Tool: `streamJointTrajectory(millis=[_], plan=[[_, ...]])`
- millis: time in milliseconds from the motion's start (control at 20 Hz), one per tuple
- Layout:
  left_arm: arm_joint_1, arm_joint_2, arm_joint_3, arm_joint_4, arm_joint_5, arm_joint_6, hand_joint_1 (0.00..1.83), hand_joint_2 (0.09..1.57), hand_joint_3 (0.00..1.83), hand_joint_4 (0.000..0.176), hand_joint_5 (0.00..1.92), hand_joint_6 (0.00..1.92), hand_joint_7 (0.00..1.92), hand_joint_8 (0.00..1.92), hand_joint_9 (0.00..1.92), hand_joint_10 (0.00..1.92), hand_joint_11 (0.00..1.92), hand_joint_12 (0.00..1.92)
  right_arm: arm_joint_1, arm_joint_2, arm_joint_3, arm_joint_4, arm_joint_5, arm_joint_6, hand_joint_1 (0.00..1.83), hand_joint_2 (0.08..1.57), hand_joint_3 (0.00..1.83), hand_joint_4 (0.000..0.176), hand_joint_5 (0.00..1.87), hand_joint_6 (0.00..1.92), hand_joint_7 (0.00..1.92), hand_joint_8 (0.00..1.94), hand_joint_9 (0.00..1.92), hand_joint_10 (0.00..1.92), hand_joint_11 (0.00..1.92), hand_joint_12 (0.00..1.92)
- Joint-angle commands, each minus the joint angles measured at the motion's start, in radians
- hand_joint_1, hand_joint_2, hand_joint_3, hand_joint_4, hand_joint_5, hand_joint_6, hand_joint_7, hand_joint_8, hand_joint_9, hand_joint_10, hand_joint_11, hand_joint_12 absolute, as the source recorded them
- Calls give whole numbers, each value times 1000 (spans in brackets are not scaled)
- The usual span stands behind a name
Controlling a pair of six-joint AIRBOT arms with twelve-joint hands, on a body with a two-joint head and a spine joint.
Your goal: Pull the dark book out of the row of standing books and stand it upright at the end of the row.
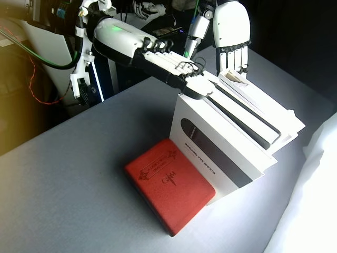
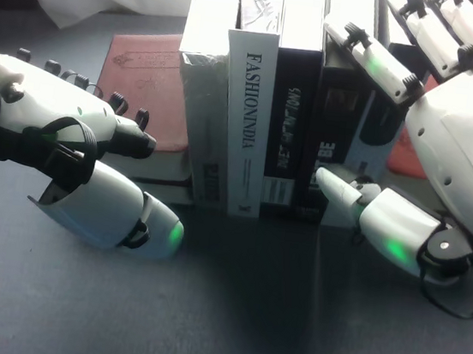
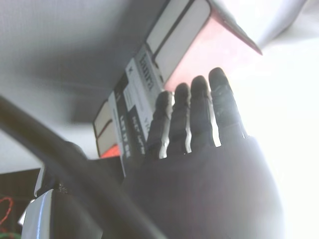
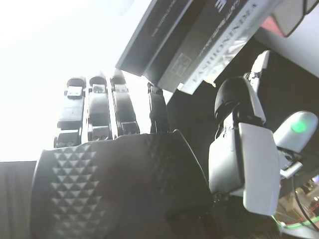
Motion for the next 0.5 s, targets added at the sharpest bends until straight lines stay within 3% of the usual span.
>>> streamJointTrajectory(millis=[0, 450], plan=[[-15, 13, 1, 47, -37, 1, 0, 1124, 0, 0, 65, 0, 65, 4, 43, 4, 11, 105, -9, 9, -10, -55, 38, -17, 0, 1147, 4, 0, 34, 5, 9, 4, 0, 0, 0, 0], [-15, 13, 1, 47, -37, 0, 0, 1132, 0, 0, 76, 4, 70, 4, 49, 5, 10, 116, -51, 10, -87, -23, 51, -48, 0, 1151, 4, 0, 9, 3, 0, 0, 0, 0, 0, 0]])
